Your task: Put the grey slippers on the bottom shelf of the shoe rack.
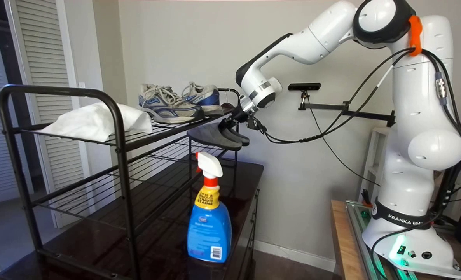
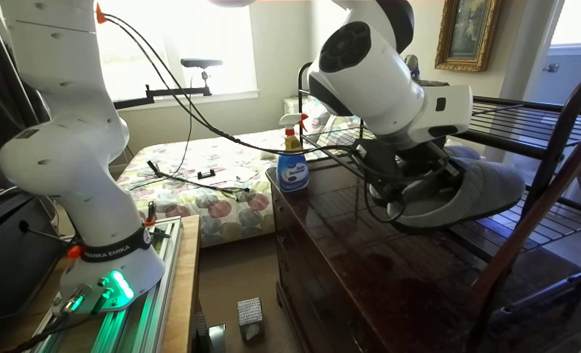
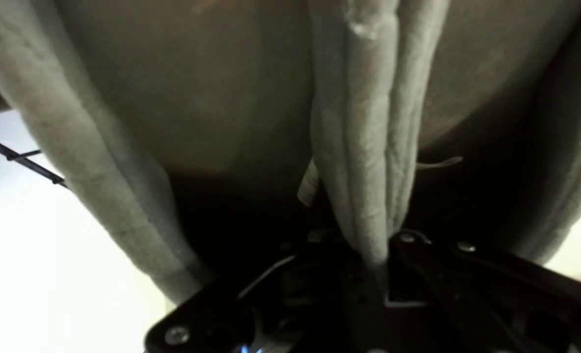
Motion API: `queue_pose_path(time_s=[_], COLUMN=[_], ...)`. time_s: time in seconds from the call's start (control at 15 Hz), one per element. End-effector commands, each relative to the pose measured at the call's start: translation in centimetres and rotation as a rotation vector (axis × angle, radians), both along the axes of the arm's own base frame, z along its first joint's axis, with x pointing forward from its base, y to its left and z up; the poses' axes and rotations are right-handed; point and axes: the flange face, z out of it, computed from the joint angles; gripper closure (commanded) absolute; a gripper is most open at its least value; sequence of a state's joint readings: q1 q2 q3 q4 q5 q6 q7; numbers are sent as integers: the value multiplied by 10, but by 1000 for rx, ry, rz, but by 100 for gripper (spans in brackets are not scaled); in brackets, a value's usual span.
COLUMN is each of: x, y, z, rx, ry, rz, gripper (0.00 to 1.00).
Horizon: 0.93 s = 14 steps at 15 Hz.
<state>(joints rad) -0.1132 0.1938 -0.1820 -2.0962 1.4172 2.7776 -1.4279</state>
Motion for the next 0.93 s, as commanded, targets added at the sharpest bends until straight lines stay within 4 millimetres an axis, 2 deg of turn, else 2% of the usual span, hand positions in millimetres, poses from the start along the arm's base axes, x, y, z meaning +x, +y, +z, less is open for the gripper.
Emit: queue_pose_path(time_s=[0.0, 0.4, 0.87], x=[18, 20, 25], y=[-8, -8, -7], z=[-1, -11, -12], rx=[-1, -20, -40], ry=[-62, -67, -72], rz=[-7, 3, 17], gripper=[98, 98, 98])
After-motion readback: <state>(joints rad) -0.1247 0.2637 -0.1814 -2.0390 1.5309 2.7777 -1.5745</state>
